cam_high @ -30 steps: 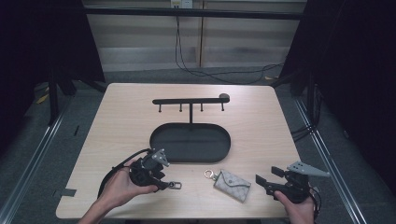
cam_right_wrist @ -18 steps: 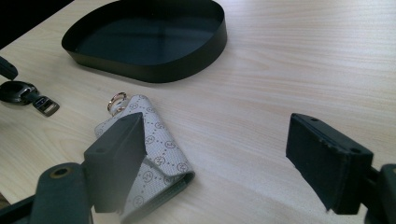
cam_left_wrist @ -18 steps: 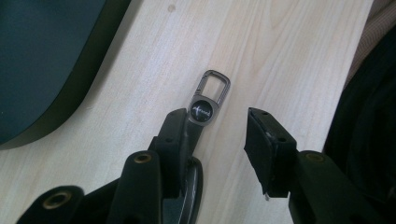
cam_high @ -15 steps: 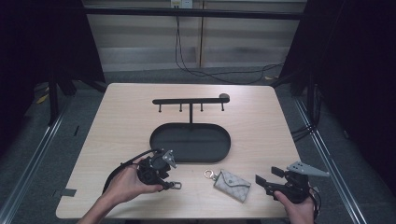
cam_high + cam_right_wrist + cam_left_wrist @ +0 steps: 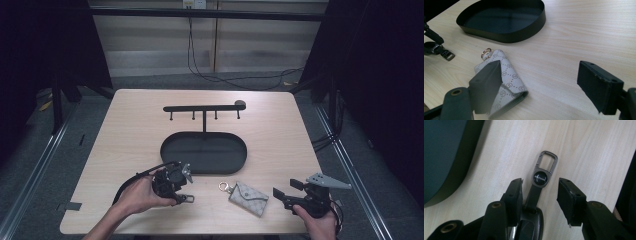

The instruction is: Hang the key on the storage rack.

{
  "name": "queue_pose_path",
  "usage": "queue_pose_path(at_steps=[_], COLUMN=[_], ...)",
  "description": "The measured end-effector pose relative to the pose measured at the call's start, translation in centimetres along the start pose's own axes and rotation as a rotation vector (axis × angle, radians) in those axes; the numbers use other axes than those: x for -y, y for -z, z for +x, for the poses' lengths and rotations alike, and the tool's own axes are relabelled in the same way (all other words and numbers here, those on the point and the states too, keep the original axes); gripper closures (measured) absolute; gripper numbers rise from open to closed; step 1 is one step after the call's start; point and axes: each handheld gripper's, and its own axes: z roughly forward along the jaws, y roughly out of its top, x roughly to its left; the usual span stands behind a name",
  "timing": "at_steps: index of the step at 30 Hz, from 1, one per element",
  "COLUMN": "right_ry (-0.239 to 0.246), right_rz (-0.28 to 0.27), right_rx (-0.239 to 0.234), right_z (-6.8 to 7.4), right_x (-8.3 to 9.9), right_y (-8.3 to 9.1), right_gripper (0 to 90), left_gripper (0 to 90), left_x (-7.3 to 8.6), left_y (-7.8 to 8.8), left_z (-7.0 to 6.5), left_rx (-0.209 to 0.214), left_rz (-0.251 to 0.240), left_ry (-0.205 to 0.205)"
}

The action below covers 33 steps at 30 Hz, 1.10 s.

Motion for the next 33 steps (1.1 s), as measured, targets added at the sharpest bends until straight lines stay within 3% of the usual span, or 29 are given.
queue_pose_path(at_steps=[12,16,23,25,31,33], right_ry=[0.001,0.004,0.011,0.01,0.016,0.015], right_rz=[0.004,0.001,0.01,0.01,0.01,0.009], right_rx=[0.002,0.0,0.004,0.002,0.002,0.001], right_z=[0.0,0.1,0.1,0.1,0.1,0.1], right_x=[0.0,0.0,0.0,0.0,0.0,0.0], right_y=[-0.1,0.0,-0.2,-0.1,-0.1,-0.1], right_gripper=[19.9,20.0,20.2,20.2,20.2,20.2], left_gripper=[56.8,60.2,66.1,66.6,66.0,66.2], left_x=[-0.7,-0.9,-1.3,-1.5,-1.9,-2.0], left_y=[-1.1,-1.8,-1.9,-2.0,-2.4,-2.4], left_z=[-0.9,-0.7,-0.3,-0.4,-0.6,-0.7], left_rx=[-0.041,-0.032,-0.004,-0.006,-0.004,-0.006], left_rz=[0.051,0.064,0.056,0.081,0.093,0.113], left_ry=[-0.042,-0.068,-0.061,-0.091,-0.093,-0.111])
